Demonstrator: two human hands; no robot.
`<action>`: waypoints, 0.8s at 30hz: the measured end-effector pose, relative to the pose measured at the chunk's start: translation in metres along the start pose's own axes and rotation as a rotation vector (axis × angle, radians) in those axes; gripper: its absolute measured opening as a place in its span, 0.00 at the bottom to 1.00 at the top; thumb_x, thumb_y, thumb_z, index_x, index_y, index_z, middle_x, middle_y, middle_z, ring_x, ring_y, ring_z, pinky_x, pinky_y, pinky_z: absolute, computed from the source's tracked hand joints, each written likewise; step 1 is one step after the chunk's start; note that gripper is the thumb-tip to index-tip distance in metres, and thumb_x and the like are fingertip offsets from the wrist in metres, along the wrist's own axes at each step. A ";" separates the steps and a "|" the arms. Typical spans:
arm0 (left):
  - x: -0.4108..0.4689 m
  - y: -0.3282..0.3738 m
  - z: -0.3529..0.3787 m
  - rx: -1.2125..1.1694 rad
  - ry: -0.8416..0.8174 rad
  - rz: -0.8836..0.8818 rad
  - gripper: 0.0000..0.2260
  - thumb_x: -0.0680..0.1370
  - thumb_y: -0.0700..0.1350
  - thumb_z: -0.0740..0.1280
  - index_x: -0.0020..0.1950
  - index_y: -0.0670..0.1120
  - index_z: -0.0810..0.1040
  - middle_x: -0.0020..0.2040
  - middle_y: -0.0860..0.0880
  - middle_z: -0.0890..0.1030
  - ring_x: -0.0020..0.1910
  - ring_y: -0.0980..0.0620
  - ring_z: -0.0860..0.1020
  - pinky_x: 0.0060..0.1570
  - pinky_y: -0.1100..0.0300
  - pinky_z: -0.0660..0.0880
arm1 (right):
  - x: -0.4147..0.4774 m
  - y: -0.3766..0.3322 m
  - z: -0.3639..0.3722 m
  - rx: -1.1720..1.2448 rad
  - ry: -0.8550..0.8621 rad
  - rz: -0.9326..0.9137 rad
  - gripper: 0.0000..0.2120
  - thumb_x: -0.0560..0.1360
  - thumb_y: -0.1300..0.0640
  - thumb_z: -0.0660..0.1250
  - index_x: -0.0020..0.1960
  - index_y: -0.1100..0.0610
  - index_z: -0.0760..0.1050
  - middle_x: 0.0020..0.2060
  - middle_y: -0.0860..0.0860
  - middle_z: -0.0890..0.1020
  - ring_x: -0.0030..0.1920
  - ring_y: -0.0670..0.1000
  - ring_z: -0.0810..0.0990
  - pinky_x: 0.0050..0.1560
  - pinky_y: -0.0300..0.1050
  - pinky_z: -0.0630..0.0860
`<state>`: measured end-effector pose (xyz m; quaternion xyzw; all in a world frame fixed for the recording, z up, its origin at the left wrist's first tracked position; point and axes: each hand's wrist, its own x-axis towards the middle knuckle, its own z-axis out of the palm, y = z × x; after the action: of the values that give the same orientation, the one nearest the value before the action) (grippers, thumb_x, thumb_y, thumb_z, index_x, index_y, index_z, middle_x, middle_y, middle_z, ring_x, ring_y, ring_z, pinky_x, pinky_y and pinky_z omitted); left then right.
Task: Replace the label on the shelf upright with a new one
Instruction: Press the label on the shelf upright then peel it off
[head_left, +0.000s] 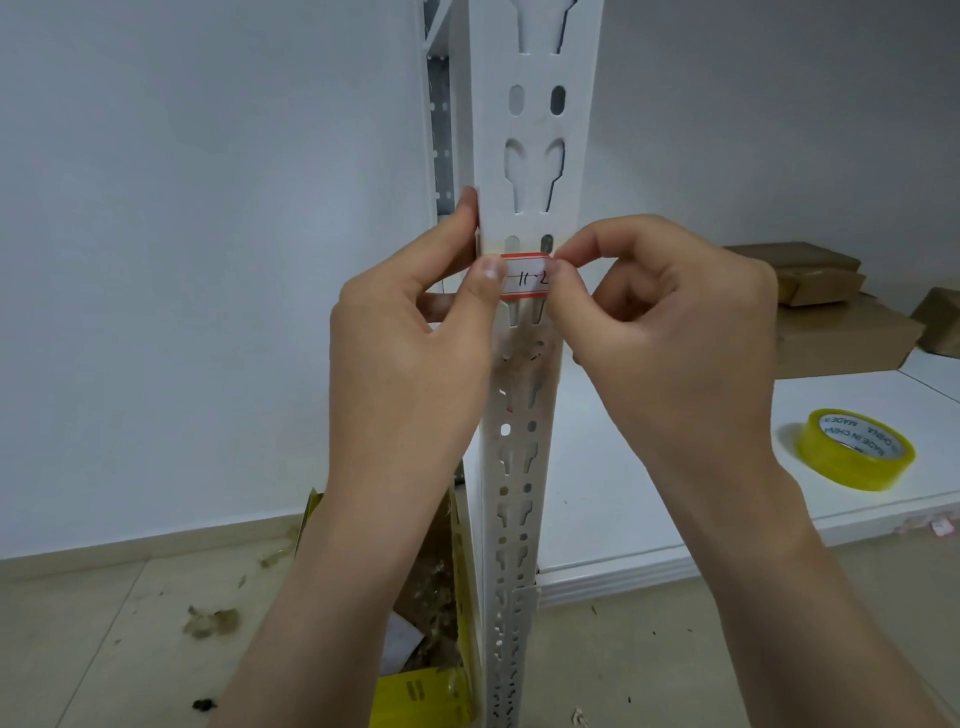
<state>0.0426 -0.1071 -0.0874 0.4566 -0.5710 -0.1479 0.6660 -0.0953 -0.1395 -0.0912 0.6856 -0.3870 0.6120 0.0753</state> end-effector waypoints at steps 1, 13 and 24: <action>0.000 0.000 0.000 0.003 0.000 0.002 0.19 0.83 0.42 0.68 0.73 0.54 0.77 0.65 0.61 0.83 0.51 0.71 0.83 0.53 0.65 0.83 | 0.000 0.000 -0.001 0.008 -0.009 0.009 0.03 0.77 0.52 0.73 0.46 0.50 0.83 0.24 0.47 0.79 0.25 0.49 0.77 0.35 0.48 0.78; 0.000 0.000 0.000 0.013 0.006 -0.017 0.19 0.83 0.44 0.68 0.73 0.56 0.77 0.64 0.62 0.83 0.52 0.71 0.82 0.55 0.64 0.83 | -0.005 0.007 -0.009 0.050 0.034 -0.076 0.06 0.79 0.53 0.74 0.54 0.54 0.85 0.25 0.50 0.80 0.26 0.51 0.79 0.34 0.49 0.77; 0.000 -0.001 -0.001 -0.010 0.004 -0.027 0.18 0.83 0.43 0.67 0.73 0.56 0.77 0.64 0.63 0.83 0.47 0.68 0.83 0.52 0.64 0.83 | -0.006 0.004 -0.001 0.021 0.040 -0.083 0.05 0.79 0.54 0.73 0.50 0.55 0.86 0.24 0.49 0.76 0.24 0.51 0.78 0.31 0.47 0.76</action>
<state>0.0440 -0.1073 -0.0880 0.4612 -0.5628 -0.1590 0.6673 -0.0986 -0.1385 -0.0981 0.6895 -0.3502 0.6258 0.1012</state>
